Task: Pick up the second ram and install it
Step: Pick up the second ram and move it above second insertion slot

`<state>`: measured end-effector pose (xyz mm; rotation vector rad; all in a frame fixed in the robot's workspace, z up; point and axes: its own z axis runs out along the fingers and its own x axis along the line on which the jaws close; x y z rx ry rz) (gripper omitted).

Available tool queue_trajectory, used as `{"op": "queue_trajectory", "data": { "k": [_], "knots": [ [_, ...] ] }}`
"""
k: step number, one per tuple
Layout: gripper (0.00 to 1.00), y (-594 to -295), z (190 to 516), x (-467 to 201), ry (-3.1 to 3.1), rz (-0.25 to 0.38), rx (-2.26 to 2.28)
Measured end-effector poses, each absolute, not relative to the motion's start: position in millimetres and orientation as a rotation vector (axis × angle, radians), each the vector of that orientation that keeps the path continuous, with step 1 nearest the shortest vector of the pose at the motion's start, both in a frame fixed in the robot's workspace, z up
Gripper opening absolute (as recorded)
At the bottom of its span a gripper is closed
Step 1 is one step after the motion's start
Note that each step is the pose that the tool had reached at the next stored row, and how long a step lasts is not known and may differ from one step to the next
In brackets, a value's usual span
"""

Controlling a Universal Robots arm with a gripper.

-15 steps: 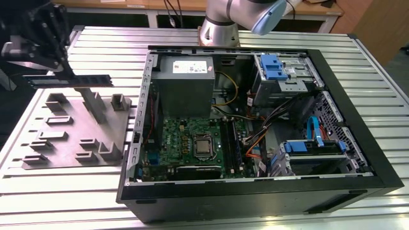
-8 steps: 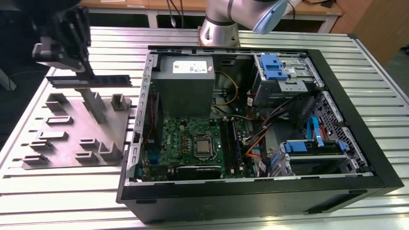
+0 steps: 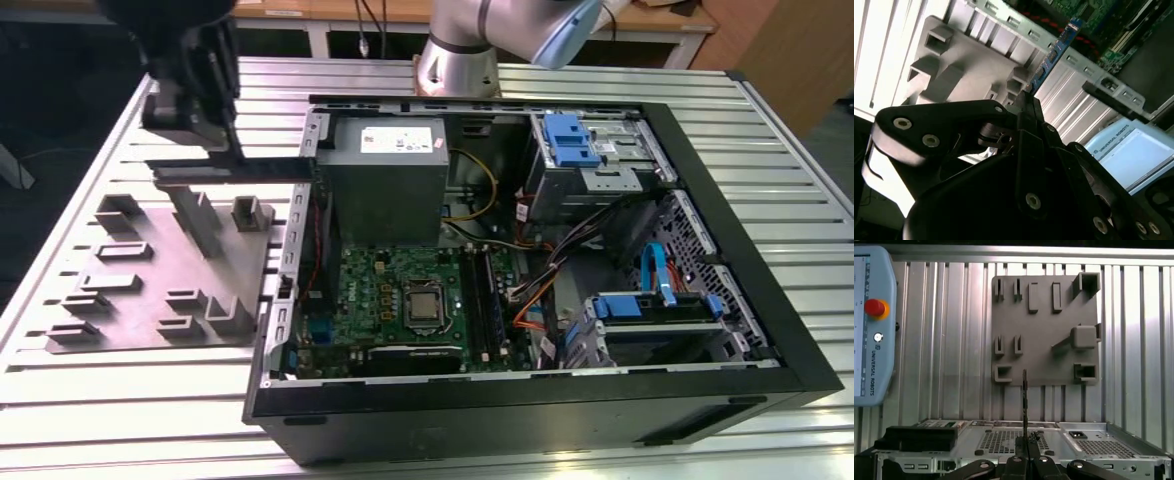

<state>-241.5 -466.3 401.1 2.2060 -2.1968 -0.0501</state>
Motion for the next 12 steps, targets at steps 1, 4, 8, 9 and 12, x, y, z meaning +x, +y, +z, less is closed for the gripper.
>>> {"op": "queue_trajectory", "data": {
  "k": [1, 4, 8, 9, 12],
  "knots": [
    [0.11, -466, 401, -237, -2.197, -0.05, 2.206],
    [0.11, -466, 401, -223, -2.197, -0.05, 2.206],
    [0.11, -466, 400, -205, -2.197, -0.05, 2.206],
    [0.11, -466, 400, -200, -2.197, -0.05, 2.206],
    [0.11, -466, 400, -187, -2.197, -0.05, 2.206]
  ]
}}
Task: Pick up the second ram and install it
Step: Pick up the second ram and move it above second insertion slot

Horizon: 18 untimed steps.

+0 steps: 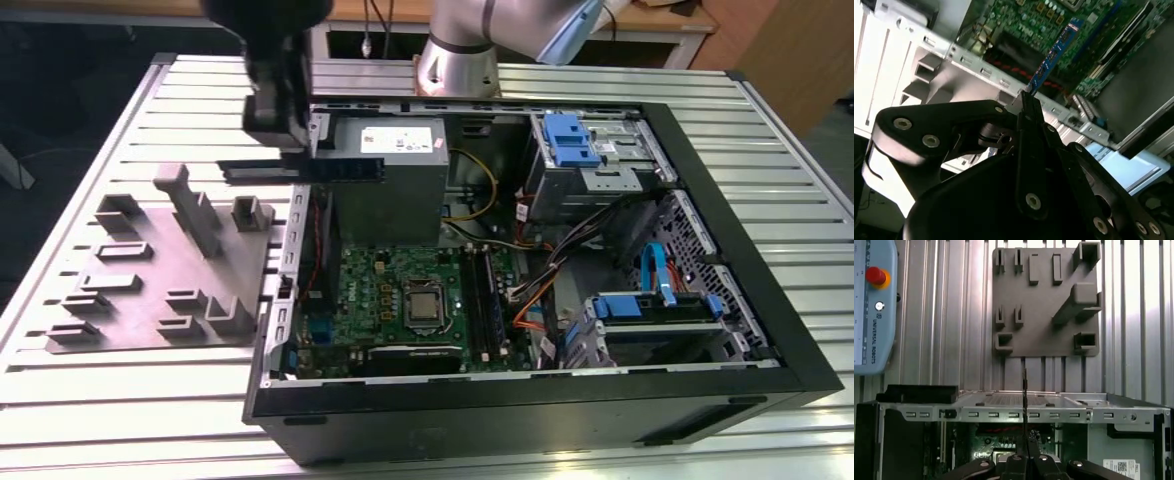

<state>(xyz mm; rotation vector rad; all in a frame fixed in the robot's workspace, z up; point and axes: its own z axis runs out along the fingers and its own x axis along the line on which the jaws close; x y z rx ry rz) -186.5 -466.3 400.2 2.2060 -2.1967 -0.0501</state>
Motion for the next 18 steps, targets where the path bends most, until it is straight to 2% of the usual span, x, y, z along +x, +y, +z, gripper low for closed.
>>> {"op": "queue_trajectory", "data": {
  "k": [18],
  "knots": [
    [0.11, -466, 400, -105, -2.197, -0.05, 2.206]
  ]
}}
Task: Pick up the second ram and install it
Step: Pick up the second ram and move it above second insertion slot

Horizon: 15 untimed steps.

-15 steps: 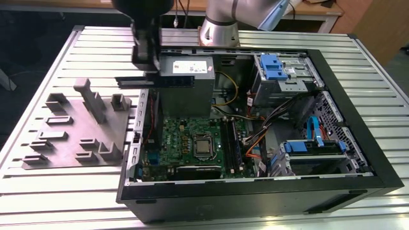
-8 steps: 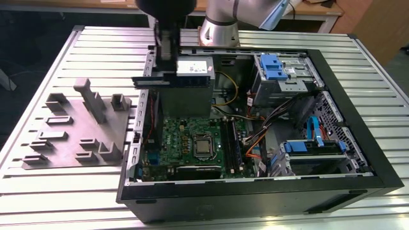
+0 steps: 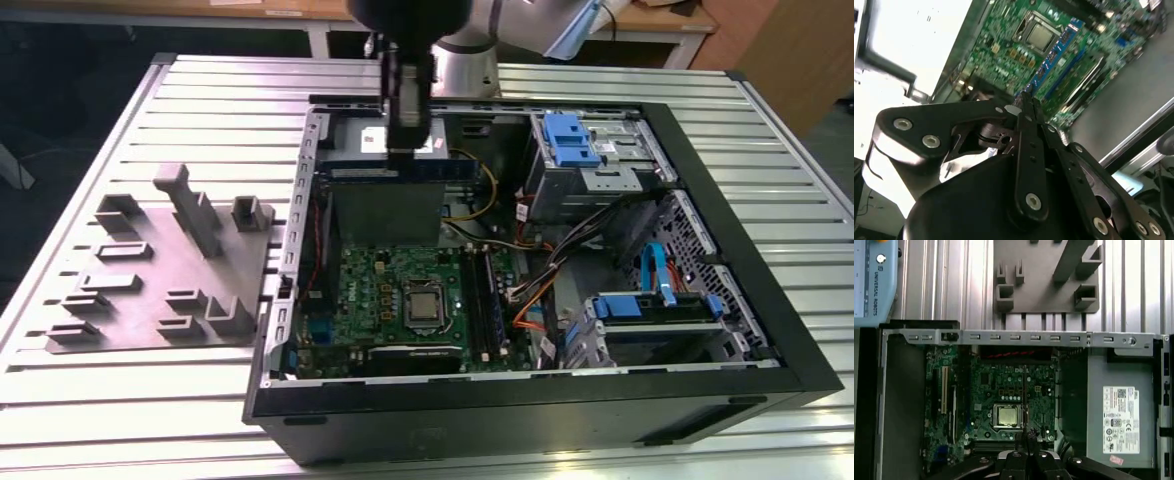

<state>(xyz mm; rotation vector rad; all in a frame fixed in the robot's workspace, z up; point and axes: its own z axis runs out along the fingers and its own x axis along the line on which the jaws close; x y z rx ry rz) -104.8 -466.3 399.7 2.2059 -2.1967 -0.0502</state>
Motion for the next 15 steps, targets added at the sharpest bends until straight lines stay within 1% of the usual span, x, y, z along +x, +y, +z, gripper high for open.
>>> {"op": "queue_trajectory", "data": {
  "k": [6, 15],
  "knots": [
    [0.11, -466, 400, -81, -2.197, -0.05, 2.206],
    [0.11, -466, 396, -80, -2.196, -0.051, 2.206]
  ]
}}
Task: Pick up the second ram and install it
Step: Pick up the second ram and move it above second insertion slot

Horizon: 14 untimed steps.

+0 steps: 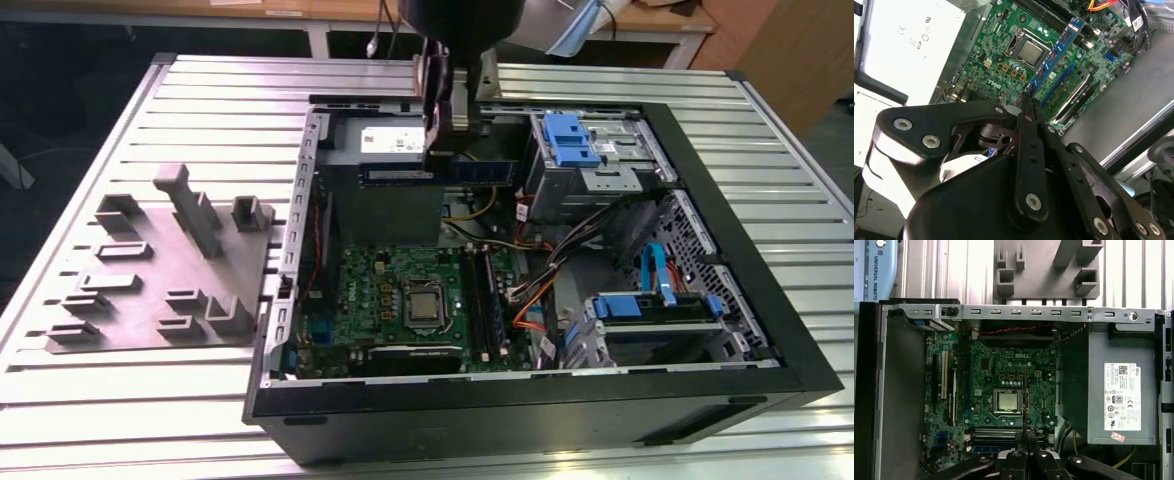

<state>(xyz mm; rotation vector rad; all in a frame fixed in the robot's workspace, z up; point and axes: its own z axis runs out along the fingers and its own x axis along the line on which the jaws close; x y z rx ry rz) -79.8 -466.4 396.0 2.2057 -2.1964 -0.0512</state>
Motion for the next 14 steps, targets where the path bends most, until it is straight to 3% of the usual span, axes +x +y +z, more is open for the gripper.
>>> {"op": "queue_trajectory", "data": {
  "k": [14],
  "knots": [
    [0.11, -469, 371, -78, -2.196, -0.053, 2.205]
  ]
}}
